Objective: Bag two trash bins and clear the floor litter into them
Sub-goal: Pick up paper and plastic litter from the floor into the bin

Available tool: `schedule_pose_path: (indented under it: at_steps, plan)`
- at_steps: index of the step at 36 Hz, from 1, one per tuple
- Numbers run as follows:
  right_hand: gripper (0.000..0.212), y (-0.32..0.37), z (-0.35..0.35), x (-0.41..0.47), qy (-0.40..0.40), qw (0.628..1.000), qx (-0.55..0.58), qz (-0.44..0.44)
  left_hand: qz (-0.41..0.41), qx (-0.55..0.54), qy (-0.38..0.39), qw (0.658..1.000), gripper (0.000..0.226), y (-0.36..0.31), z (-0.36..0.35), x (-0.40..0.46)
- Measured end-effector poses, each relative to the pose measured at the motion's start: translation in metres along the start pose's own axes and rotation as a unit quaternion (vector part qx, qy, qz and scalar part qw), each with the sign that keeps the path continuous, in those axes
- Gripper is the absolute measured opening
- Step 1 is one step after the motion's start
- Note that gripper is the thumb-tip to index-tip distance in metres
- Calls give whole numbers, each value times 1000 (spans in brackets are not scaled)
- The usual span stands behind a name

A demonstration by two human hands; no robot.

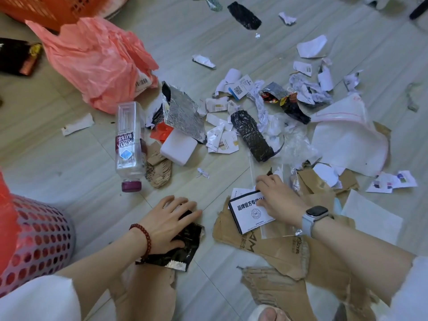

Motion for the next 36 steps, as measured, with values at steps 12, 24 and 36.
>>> schedule_pose_path:
  at_steps: [12,24,36]
  plan:
    - [33,39,10,-1,-31,989,-83,116,60,-50,72,994,34,7,-3,4]
    - [25,49,-8,3,33,985,-112,129,102,-99,-97,985,41,32,36,14]
    - [6,-12,64,-10,-24,962,270,-40,231,-162,-2,959,83,41,26,77]
Point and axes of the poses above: each hand's wrist, its own x-axis towards the middle knuckle, its own z-axis out of the back of the hand, y = z × x, the point moved 9 cm from there along x, towards the middle knuckle, and after that the axes turned 3 degrees about -y, right-handed, at the moved point
